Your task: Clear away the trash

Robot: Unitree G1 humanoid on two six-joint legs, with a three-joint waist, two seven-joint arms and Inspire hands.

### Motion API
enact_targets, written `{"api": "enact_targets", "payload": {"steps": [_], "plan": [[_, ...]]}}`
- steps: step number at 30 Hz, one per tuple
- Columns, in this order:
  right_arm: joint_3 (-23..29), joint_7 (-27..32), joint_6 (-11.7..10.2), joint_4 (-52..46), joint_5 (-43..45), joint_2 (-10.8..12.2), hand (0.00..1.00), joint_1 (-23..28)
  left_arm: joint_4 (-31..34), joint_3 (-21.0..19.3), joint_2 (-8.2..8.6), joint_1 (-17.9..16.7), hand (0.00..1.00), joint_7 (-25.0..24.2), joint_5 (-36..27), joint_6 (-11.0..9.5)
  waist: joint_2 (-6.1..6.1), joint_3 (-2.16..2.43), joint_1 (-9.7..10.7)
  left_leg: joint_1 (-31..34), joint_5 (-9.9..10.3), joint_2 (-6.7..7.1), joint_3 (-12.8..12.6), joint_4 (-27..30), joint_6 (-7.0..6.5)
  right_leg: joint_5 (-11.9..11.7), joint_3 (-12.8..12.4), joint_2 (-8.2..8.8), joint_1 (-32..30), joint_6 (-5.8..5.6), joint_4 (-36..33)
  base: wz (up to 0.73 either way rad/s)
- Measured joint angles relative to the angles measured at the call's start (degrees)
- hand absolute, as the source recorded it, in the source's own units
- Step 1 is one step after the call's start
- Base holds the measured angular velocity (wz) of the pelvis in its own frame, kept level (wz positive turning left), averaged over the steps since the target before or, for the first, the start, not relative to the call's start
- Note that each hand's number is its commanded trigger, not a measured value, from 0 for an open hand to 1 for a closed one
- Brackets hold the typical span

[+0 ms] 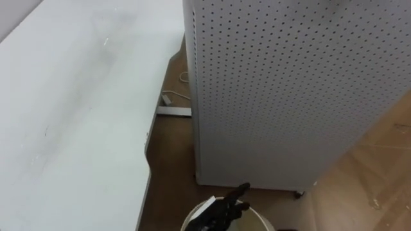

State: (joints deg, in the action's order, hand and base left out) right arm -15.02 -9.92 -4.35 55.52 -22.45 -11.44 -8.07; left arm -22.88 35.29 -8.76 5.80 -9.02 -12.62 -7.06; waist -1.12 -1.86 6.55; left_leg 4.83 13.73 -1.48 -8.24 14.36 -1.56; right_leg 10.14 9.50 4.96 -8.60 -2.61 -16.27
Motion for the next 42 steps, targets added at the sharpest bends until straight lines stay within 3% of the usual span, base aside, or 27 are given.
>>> {"api": "enact_targets", "payload": {"steps": [3,4,5,6,7,8,9,10,12,14,15,16,17,19,21,23,27,28,29,31,38,42], "plan": [[0.36,0.05,-0.01,-0.05,-0.04,0.35,1.00,0.72,1.64,-0.57,-0.82,-0.50,0.00,-0.02,3.57,0.00,0.20,-0.11,-0.39,-3.31,-0.12,-0.54,5.12,-1.60,0.12,0.74,2.17,-0.20,-2.00,0.59,-6.20,-0.25],[0.54,0.35,-0.04,-0.53,-0.03,0.82,1.00,1.15,3.82,-1.57,-1.65,-0.71,0.00,-0.03,5.92,0.00,1.41,0.10,-0.69,-3.77,-0.09,-0.27,7.06,-1.50,0.18,0.92,1.12,-0.46,-2.30,1.66,-2.71,-0.29],[0.53,0.85,-0.04,-1.51,-0.02,0.81,1.00,1.26,6.05,-3.24,-1.88,-0.68,0.00,0.01,7.90,-0.01,2.20,0.30,-0.26,-3.29,0.41,-0.02,6.69,-0.88,0.95,-0.18,1.24,-0.19,-1.30,1.40,0.02,-0.16],[0.48,1.29,-0.05,-1.69,-0.08,0.80,1.00,1.29,6.88,-3.80,-1.91,-0.57,0.00,0.08,8.77,-0.02,2.20,0.26,0.17,-2.55,0.65,-0.15,5.95,0.22,1.54,-0.36,0.76,-0.26,-0.86,1.52,0.33,0.31],[0.35,2.17,-0.08,-1.69,-0.35,1.06,1.00,1.73,8.37,-3.99,-2.33,-0.29,0.00,0.32,9.84,-0.03,2.27,0.22,1.55,-1.04,1.44,-0.19,4.26,1.31,2.43,-0.42,-2.93,-0.25,0.71,1.53,1.25,0.78],[0.84,3.04,-0.11,-1.65,-1.09,0.60,1.00,2.43,10.43,-3.53,-2.18,0.36,0.00,0.41,11.09,-0.04,2.46,0.18,2.12,1.83,0.63,0.38,3.32,-0.77,1.80,-0.49,-7.26,0.01,1.98,1.37,2.67,0.89],[1.31,3.52,-0.11,-1.58,-1.43,0.25,1.00,2.59,11.82,-3.49,-2.09,0.60,0.00,0.59,12.01,-0.10,2.53,0.13,2.12,3.46,-1.51,0.80,3.23,-2.33,0.68,-0.52,-8.32,0.18,2.13,1.08,2.93,0.62],[2.89,4.46,-0.10,-1.42,-1.93,-0.06,1.00,3.48,14.48,-3.50,-2.20,0.09,0.00,1.51,14.17,-0.94,3.48,0.45,0.85,3.39,-4.86,1.40,0.84,-2.98,-0.07,-0.31,-9.10,0.94,1.86,0.27,2.60,0.11],[3.37,4.92,-0.66,-1.83,-2.20,-0.29,1.00,4.79,15.72,-3.48,-2.93,0.02,0.00,3.05,16.32,-1.83,3.14,0.51,-1.12,1.31,-5.08,1.24,0.76,-3.32,-0.20,-0.20,-6.64,0.61,1.54,-0.35,1.93,-0.34],[3.29,4.82,-0.75,-3.58,-2.18,0.00,1.00,5.29,15.88,-5.10,-3.04,0.08,0.00,5.37,17.35,-1.89,2.45,0.46,-2.18,-0.10,-4.91,0.95,5.91,-3.17,0.06,-2.45,-5.41,-0.62,-0.35,1.46,5.98,-0.64],[3.20,4.94,-1.29,-5.34,-2.18,0.18,1.00,6.03,16.24,-6.76,-2.70,0.00,0.00,6.41,17.26,-1.86,1.38,0.65,-1.63,-0.68,-4.17,0.69,7.33,-2.89,1.02,-8.04,-3.82,-1.21,-1.21,1.69,7.78,-0.35],[3.17,5.31,-1.90,-5.41,-2.23,0.32,1.00,6.45,16.73,-7.37,-2.54,0.20,0.00,6.91,17.37,-1.89,0.30,0.87,-0.50,-1.35,-3.75,0.27,5.81,-2.54,1.55,-8.42,-3.38,-1.39,-0.09,1.79,7.31,-0.26],[3.15,5.58,-1.90,-4.88,-2.25,0.48,1.00,6.43,17.75,-8.02,-2.70,0.43,0.00,7.48,17.43,-1.90,0.02,0.88,0.24,-1.98,-3.53,0.01,3.57,-2.74,1.77,-8.40,-4.29,-1.60,0.76,1.80,7.04,-0.08],[3.12,5.29,-2.31,-4.02,-2.36,0.57,1.00,6.23,20.08,-8.46,-2.70,1.16,0.00,9.17,18.89,-2.59,-0.04,0.88,0.95,-3.08,-3.90,-0.17,2.26,-4.32,1.86,-8.29,-5.30,-1.84,1.15,1.63,6.36,-0.15],[2.76,4.88,-2.42,-2.07,-3.53,0.63,1.00,5.75,21.27,-8.73,-2.58,1.42,0.00,11.52,20.05,-4.22,0.45,0.68,0.22,-5.72,-3.72,-0.06,-0.65,-5.53,1.29,-7.97,-5.20,-2.24,1.22,1.19,5.24,-0.45],[2.80,4.70,-2.41,-1.91,-3.99,0.46,1.00,5.84,21.29,-10.18,-2.72,1.34,0.00,14.08,22.07,-5.16,1.88,0.33,-1.55,-7.16,-2.91,0.36,-4.62,-5.14,0.02,-7.93,-2.84,-2.00,0.70,1.20,4.34,-0.86],[2.76,4.52,-1.99,-1.35,-4.24,0.33,1.00,6.15,21.27,-12.96,-2.56,1.17,0.00,18.48,27.19,-5.24,2.30,0.34,-2.72,-6.75,-0.52,-0.04,-9.25,-4.01,-1.73,-10.08,0.49,-1.75,-0.66,1.99,4.46,-0.73],[2.82,4.51,-1.88,-0.27,-4.24,0.23,1.00,6.14,21.30,-13.30,-2.64,1.05,0.00,19.42,28.02,-5.30,2.03,0.37,-3.77,-7.01,0.28,-0.55,-11.09,-3.20,-2.05,-9.50,3.21,-0.86,-0.47,2.36,2.77,-0.66],[2.81,4.50,-1.88,0.75,-4.23,0.06,1.00,6.15,21.65,-13.54,-2.54,1.05,0.00,20.00,28.08,-5.53,1.78,0.47,-4.23,-7.47,0.79,-0.81,-12.34,-2.66,-2.14,-7.46,5.40,-0.05,-0.22,2.18,-0.58,-0.54],[2.81,4.50,-1.94,1.44,-4.23,0.05,1.00,6.15,23.21,-14.48,-2.25,1.06,0.00,20.50,28.26,-6.28,1.77,0.52,-4.55,-7.57,0.97,-0.66,-13.44,-2.34,-2.17,-5.54,5.88,0.98,0.02,1.17,-2.95,-0.31],[2.55,2.05,-1.94,4.19,-4.26,0.06,1.00,6.15,27.08,-17.27,-2.24,0.59,0.00,25.52,31.03,-9.22,1.70,0.56,-4.96,-9.33,1.20,-1.18,-13.48,-1.59,-1.25,-4.83,6.49,0.05,1.86,2.54,-1.16,-0.06],[2.57,1.16,-1.94,4.60,-4.26,0.03,1.00,6.13,27.10,-17.90,-2.36,0.74,0.00,27.68,31.19,-9.61,1.69,0.57,-4.87,-9.81,1.64,-1.86,-13.40,-0.59,-0.63,-4.52,7.06,-0.23,2.58,3.01,-1.39,0.00]]}}
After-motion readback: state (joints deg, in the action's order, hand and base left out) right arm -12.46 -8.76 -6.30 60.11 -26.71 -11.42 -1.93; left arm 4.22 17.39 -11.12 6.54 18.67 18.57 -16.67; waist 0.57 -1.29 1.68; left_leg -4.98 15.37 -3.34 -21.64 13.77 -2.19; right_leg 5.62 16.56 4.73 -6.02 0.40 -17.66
